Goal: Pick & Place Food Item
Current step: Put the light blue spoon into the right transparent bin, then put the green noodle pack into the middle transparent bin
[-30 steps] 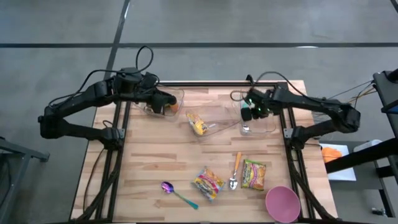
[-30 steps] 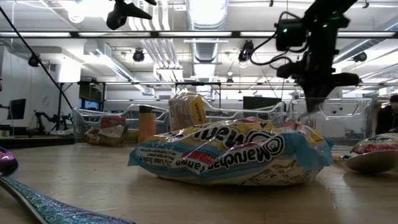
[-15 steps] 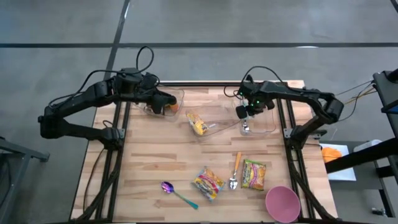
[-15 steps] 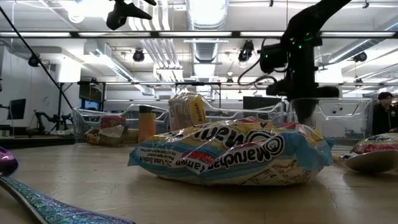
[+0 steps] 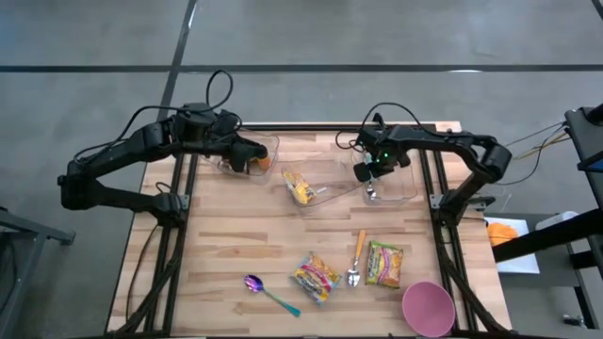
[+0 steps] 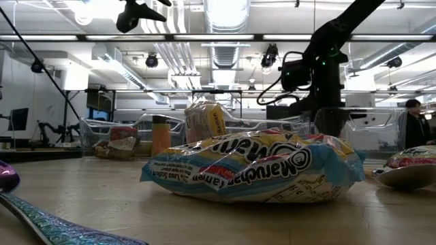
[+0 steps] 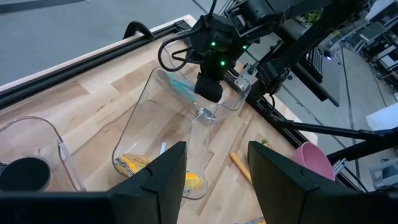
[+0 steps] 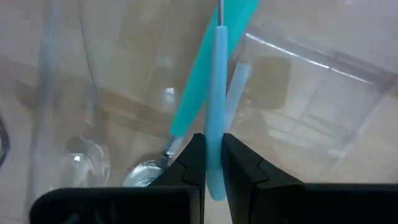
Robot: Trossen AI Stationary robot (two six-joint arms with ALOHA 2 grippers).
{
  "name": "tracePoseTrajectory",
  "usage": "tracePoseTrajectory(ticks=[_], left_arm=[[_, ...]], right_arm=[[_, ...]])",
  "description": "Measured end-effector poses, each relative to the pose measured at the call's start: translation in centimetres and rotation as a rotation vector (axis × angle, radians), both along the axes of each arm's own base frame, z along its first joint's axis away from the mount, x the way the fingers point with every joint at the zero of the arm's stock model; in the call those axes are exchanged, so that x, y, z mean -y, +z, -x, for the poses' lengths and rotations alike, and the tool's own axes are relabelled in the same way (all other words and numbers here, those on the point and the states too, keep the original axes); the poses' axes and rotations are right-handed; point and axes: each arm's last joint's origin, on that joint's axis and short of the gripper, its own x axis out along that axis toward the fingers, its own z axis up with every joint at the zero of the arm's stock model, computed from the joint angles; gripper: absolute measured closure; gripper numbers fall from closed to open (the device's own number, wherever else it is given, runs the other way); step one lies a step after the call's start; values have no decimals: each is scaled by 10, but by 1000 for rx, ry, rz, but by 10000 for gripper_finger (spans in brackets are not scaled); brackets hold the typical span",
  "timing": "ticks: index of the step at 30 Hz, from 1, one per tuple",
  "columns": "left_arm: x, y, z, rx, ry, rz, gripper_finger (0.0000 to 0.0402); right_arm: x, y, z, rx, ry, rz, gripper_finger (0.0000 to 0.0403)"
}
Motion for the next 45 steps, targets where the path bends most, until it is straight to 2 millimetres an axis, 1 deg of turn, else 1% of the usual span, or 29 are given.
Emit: tracePoseTrajectory(ticks=[3,18,20,26,29,31,34,37,39,43,45], left_arm=[[0,0,0,1,2,3,223],[0,-1,0,-1,3,7,223],[0,-3,0,-11,3,11,223],[0,-10,0,-40,7,28,223],[0,-11,0,-48,7,32,223],[0,-11,0,-47,9,34,223],[0,-10,-1,-35,-5,20,223],[5,-3,-10,69,-78,-99,223],[11,-4,-19,167,-112,-154,223],[16,-18,-28,263,-135,-184,223],[20,-30,-30,240,-168,-166,223]], right_arm=[[0,-3,-1,1,12,-19,378],[1,-3,-1,10,52,-10,376],[1,-3,-1,8,52,-8,356],[1,-1,0,3,82,0,254],[0,5,2,17,100,18,209],[-1,12,3,41,105,37,187],[-3,28,6,90,114,79,164],[-9,49,10,160,138,138,152],[-15,65,15,217,155,183,151],[-33,101,28,349,197,277,150],[-46,119,36,427,228,318,150]])
